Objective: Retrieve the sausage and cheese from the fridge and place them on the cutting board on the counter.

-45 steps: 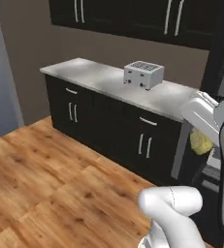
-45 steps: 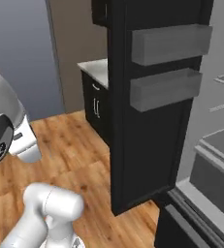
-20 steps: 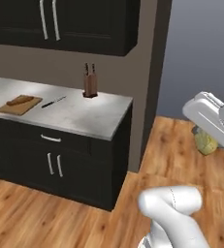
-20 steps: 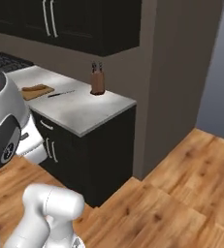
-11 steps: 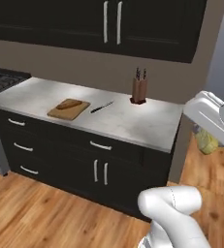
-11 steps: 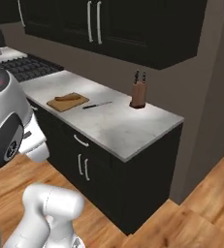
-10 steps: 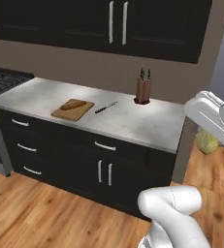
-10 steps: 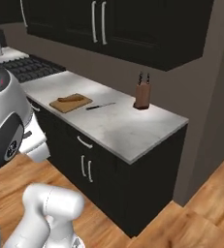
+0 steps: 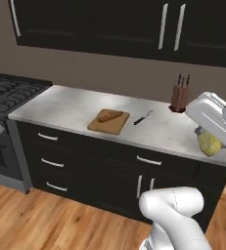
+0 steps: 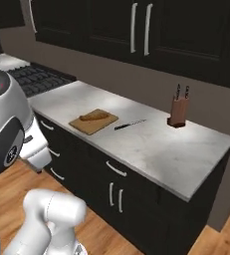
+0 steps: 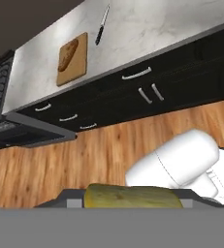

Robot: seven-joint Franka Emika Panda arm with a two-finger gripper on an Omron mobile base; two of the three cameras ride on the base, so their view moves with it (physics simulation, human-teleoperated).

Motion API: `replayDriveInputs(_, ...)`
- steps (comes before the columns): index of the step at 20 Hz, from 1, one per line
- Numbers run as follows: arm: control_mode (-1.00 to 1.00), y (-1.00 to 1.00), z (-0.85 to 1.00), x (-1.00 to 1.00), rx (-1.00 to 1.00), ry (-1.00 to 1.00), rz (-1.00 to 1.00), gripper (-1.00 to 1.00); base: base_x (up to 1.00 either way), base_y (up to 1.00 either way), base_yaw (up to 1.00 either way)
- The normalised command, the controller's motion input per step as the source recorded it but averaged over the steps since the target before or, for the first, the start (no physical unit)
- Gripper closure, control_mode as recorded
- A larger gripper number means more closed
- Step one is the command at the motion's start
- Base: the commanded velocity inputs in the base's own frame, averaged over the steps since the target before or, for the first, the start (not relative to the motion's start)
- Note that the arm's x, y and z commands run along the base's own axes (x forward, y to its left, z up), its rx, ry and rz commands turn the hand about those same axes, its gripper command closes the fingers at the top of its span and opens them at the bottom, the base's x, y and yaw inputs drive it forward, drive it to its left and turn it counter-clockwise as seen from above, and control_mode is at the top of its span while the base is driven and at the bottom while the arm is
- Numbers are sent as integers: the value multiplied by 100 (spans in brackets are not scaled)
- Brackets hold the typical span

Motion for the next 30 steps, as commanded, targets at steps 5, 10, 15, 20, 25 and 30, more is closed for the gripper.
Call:
replayDriveInputs(5,100,0,0,0,0,0,0,100,80,100,-30)
replayDriveInputs(10,100,0,0,0,0,0,0,100,63,100,-38)
replayDriveInputs(15,100,0,0,0,0,0,0,100,45,74,-50)
replayDriveInputs(20,100,0,0,0,0,0,0,100,89,26,-54)
replayDriveInputs(25,100,0,0,0,0,0,0,100,96,14,-42)
replayDriveInputs(30,-100,61,-54,-1,-14,23,0,100,10,6,-3)
